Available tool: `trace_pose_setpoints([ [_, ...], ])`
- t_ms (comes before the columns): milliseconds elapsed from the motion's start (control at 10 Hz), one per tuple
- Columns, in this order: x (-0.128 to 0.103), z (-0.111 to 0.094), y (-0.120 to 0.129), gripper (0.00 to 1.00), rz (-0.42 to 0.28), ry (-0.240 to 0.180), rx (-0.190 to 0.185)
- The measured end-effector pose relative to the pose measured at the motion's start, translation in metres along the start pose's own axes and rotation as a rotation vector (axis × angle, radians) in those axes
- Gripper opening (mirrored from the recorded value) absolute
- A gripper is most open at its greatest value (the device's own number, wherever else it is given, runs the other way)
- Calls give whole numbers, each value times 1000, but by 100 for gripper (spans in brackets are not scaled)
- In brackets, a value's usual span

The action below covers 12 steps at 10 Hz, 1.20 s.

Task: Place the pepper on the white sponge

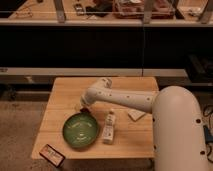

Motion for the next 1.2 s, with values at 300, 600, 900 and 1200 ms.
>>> trace_pose_setpoints([
  [300, -3, 7, -2, 63, 2, -13, 6],
  [600, -6, 13, -7, 52, -1, -26, 21],
  [900, -5, 13, -7, 21, 2, -32, 26],
  [1200, -2, 1, -4, 3, -1, -42, 27],
])
